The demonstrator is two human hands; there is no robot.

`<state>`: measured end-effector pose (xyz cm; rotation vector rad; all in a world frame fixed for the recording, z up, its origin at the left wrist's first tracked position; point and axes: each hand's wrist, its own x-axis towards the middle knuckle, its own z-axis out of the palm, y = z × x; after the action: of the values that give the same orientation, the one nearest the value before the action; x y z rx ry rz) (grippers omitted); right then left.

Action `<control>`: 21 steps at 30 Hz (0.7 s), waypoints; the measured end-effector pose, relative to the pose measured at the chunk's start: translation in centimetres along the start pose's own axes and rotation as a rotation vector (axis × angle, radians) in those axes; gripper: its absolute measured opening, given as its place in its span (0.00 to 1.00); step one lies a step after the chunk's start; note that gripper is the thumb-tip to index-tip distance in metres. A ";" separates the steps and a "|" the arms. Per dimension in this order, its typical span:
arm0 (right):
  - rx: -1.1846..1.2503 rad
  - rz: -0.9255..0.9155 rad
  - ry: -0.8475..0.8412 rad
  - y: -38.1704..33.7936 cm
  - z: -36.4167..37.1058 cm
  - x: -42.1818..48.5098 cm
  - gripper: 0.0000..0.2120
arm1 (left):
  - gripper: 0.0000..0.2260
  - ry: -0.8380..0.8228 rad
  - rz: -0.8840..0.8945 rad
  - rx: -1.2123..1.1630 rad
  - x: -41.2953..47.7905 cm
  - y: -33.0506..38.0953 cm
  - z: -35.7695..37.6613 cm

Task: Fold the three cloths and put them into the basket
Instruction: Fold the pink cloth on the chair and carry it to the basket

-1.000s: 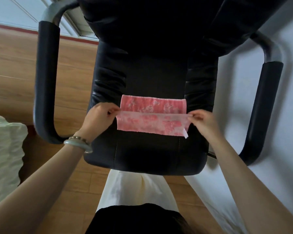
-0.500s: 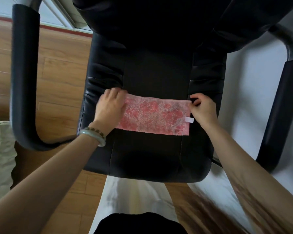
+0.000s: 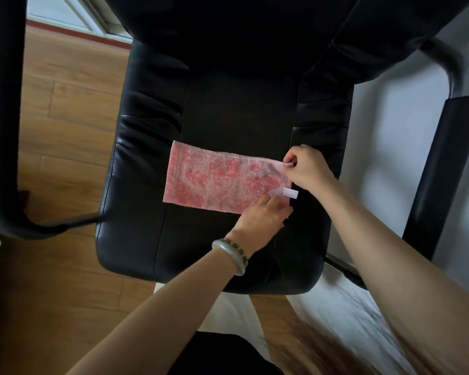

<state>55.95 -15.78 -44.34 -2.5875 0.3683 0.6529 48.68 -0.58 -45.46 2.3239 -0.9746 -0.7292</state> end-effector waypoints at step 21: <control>0.632 0.188 -0.117 -14.0 2.8 0.7 0.12 | 0.05 0.580 -0.915 -0.520 -9.5 -5.7 -6.6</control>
<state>60.45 -2.38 -42.00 -1.9218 0.6644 0.6231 49.92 11.69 -41.68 2.2016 0.5252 -0.4700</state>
